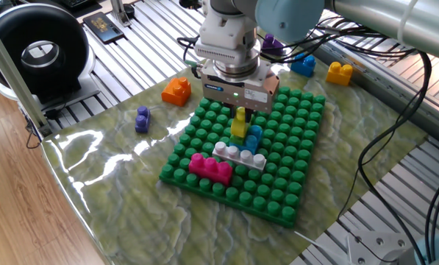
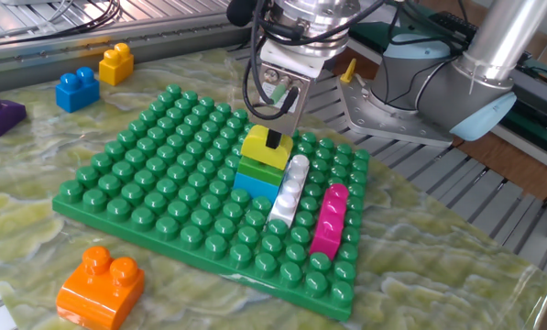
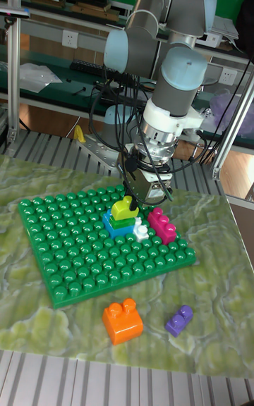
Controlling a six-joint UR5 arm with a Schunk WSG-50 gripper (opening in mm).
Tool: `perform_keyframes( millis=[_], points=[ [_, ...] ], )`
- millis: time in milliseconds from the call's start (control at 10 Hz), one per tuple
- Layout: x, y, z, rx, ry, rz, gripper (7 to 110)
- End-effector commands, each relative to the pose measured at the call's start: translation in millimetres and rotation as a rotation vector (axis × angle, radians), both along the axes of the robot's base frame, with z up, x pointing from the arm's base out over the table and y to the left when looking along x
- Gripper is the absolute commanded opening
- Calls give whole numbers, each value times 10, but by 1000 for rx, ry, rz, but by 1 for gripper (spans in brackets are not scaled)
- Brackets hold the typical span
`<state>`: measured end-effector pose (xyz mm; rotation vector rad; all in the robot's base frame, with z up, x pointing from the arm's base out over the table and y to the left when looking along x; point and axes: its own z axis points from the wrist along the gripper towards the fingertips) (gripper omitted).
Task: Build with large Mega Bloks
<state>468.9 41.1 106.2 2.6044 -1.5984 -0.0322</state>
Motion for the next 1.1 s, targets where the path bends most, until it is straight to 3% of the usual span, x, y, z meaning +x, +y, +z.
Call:
perform_keyframes(
  millis=[0,400,1000],
  points=[
    [115,32,-20,8,-48,-13,7],
    [141,93,-83,25,-75,-29,7],
    [11,27,-52,13,-22,-68,7]
  ],
)
